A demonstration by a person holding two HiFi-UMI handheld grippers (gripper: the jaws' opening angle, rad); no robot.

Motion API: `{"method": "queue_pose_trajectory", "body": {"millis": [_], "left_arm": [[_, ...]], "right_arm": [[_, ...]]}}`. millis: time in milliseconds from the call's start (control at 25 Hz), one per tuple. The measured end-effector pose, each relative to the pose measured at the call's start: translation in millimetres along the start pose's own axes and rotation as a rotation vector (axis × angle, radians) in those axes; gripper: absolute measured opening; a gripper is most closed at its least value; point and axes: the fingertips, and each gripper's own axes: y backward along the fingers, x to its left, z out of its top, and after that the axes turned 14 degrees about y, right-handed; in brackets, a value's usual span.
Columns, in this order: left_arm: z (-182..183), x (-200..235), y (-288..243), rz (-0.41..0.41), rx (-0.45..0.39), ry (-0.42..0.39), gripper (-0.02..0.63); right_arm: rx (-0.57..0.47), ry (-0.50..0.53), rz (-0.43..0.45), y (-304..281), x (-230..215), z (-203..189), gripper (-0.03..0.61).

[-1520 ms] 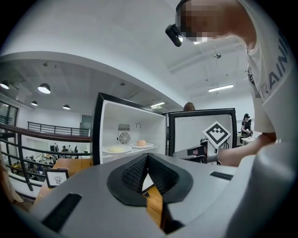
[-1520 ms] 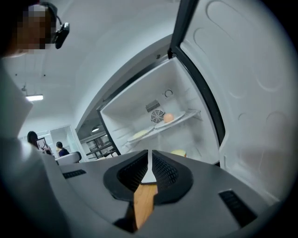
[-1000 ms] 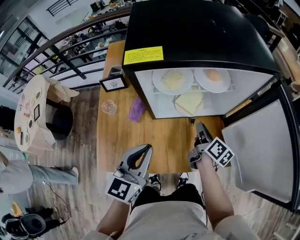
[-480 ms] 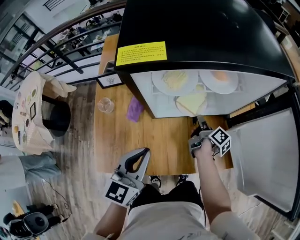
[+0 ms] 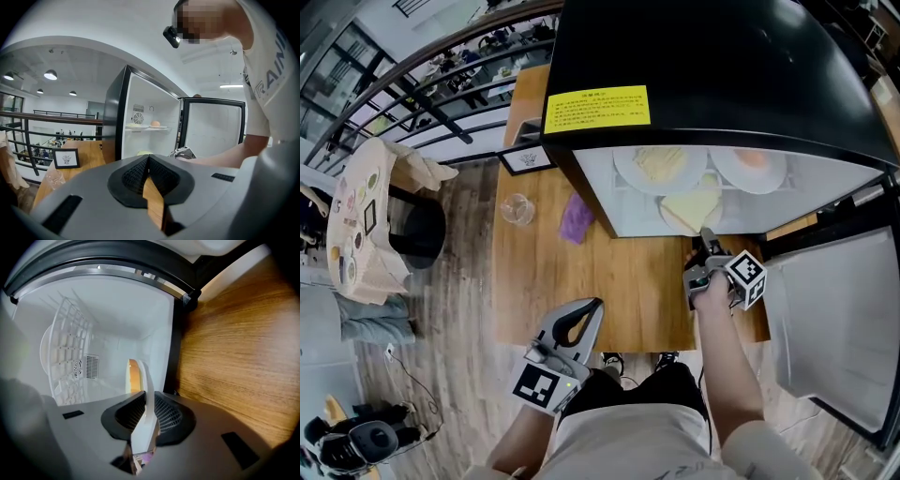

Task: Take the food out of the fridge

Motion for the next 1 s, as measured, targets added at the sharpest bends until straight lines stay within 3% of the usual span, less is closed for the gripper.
{"method": "queue_pose_trajectory", "body": {"millis": [440, 1000], "left_arm": [[-3.0, 2.5, -0.7, -0.002, 0.002, 0.007, 0.009], [-2.7, -6.1, 3.9, -0.022, -0.004, 0.011, 0.009]], "right_arm": [[-0.001, -0.031, 0.015, -4.0, 3.0, 1.5, 0.032], [-0.09, -0.005, 0.196, 12.5, 31.5, 14.0, 0.025]]}}
